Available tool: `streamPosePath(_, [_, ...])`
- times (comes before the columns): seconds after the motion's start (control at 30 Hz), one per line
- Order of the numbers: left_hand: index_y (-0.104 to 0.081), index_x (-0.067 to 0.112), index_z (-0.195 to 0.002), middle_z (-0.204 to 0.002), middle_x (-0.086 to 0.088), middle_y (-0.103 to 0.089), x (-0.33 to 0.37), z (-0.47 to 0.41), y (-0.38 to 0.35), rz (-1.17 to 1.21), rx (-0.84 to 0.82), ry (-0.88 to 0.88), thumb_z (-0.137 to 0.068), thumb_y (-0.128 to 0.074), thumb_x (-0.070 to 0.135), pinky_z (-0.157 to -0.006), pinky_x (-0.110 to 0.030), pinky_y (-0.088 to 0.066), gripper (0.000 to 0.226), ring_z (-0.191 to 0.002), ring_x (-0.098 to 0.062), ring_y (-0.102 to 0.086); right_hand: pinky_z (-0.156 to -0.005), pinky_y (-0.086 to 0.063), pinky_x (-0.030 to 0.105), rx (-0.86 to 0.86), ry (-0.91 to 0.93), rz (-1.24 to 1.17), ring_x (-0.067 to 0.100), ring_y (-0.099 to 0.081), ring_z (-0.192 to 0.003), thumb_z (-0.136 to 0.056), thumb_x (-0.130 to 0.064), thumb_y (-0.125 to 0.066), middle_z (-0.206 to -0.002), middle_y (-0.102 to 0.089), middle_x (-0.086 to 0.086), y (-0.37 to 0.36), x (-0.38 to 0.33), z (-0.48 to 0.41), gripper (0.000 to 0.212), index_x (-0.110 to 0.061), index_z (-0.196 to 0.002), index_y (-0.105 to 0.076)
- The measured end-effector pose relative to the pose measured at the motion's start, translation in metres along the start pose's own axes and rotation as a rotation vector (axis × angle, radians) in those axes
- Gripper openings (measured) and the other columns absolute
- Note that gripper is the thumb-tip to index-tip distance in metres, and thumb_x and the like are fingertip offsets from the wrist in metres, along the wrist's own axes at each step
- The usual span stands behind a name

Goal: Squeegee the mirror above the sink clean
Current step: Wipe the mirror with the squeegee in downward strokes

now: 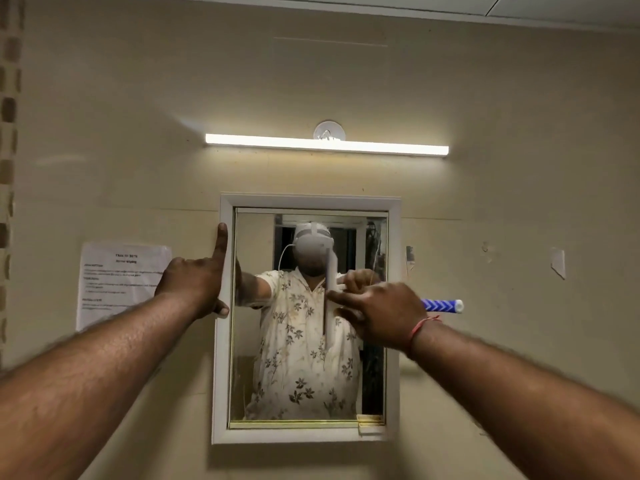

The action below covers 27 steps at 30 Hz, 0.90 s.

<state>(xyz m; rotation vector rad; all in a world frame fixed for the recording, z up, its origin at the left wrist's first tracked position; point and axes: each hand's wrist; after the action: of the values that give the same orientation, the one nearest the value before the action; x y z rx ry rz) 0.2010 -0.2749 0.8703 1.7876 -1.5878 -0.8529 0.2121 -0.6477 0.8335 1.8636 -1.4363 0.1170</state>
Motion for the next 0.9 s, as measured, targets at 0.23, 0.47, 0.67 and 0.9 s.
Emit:
streamPosePath(0.23, [0.059,0.022,-0.15,-0.101,-0.008,-0.078,0.005,0.016,-0.007,-0.077,-0.04,0.005,-0.085,-0.097,0.037,-0.082,-0.045,-0.055,0.169,-0.07,-0.022,-0.061,-0.062,-0.058,0.036,0.073,0.123,-0.045,0.023,-0.074,-0.077,-0.11,-0.054,-0.052,-0.093,-0.077,-0.001,-0.025,-0.102,-0.036,0.045,-0.042,-0.153,-0.056])
streamPosePath(0.47, [0.053,0.022,-0.156,-0.118,-0.016,-0.079,-0.005,0.026,-0.029,-0.03,-0.04,-0.037,-0.073,-0.103,0.046,-0.103,-0.055,-0.055,0.178,-0.069,-0.025,-0.057,-0.064,-0.06,0.038,0.036,0.115,-0.128,0.022,-0.074,-0.08,-0.113,-0.053,-0.042,-0.101,-0.077,-0.003,-0.048,-0.157,-0.072,0.047,-0.041,-0.158,-0.045])
streamPosePath(0.67, [0.052,0.025,-0.157,-0.129,-0.016,-0.077,-0.019,0.029,-0.048,0.009,-0.005,-0.131,-0.066,-0.104,0.056,-0.115,-0.062,-0.048,0.183,-0.097,-0.034,-0.076,-0.052,-0.049,0.031,0.091,0.072,-0.118,0.019,-0.073,-0.07,-0.108,-0.053,-0.057,-0.088,-0.077,-0.003,-0.06,-0.173,-0.081,0.043,-0.043,-0.149,-0.057])
streamPosePath(0.9, [0.052,0.021,-0.157,-0.129,-0.017,-0.077,-0.02,0.03,-0.056,0.012,0.009,-0.152,-0.067,-0.103,0.058,-0.117,-0.064,-0.045,0.183,-0.101,-0.036,-0.076,-0.056,-0.051,0.032,0.018,0.008,-0.137,0.017,-0.07,-0.068,-0.11,-0.056,-0.048,-0.08,-0.072,-0.005,-0.071,-0.177,-0.081,0.045,-0.045,-0.154,-0.05])
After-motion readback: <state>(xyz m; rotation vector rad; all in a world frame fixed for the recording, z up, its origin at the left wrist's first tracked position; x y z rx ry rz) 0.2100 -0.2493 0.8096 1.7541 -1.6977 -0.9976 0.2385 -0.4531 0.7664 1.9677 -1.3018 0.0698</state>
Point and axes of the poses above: each hand's wrist, its own z-axis away from the middle knuckle, its own y-axis out of the back of the hand, x = y × z
